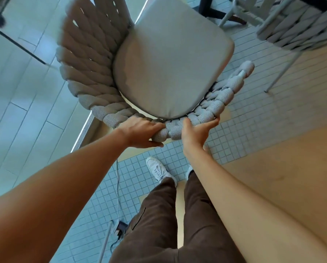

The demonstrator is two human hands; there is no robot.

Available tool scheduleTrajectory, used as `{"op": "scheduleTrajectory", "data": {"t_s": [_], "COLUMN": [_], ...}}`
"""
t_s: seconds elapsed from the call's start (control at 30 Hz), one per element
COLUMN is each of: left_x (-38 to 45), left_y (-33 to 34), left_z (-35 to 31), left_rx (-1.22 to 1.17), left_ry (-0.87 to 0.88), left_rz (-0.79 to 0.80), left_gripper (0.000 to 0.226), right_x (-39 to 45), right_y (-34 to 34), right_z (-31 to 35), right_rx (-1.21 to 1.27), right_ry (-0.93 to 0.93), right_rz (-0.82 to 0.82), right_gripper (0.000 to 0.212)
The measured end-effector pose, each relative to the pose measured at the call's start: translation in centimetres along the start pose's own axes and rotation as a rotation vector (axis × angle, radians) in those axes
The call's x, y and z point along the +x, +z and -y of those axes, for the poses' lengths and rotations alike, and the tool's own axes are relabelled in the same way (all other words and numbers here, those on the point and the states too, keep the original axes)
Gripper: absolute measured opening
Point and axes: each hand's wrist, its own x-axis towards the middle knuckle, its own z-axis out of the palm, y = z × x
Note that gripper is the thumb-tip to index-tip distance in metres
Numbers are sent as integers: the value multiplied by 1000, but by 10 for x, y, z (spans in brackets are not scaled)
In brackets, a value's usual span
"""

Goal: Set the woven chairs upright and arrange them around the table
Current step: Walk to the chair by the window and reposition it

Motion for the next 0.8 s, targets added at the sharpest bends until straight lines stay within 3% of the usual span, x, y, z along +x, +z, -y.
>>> {"op": "scheduleTrajectory", "data": {"t_s": [0.37,0.53,0.6,0.7,0.8], "left_x": [49,44,28,1,-13], "left_y": [-20,-33,-31,-21,-18], "left_z": [2,1,6,15,21], "left_rx": [-68,-218,-295,-262,-510], "left_ry": [-95,-169,-293,-650,-1046], "left_rz": [16,-209,-303,-474,-621], "left_gripper": [68,65,56,50,81], "right_x": [54,50,34,-4,-40], "right_y": [-2,-4,0,18,49], "right_z": [40,53,43,21,16], "right_rx": [-18,82,162,311,403], "right_ry": [-26,-16,-10,172,406], "right_rz": [59,5,-9,45,133], "right_gripper": [96,96,95,101,101]}}
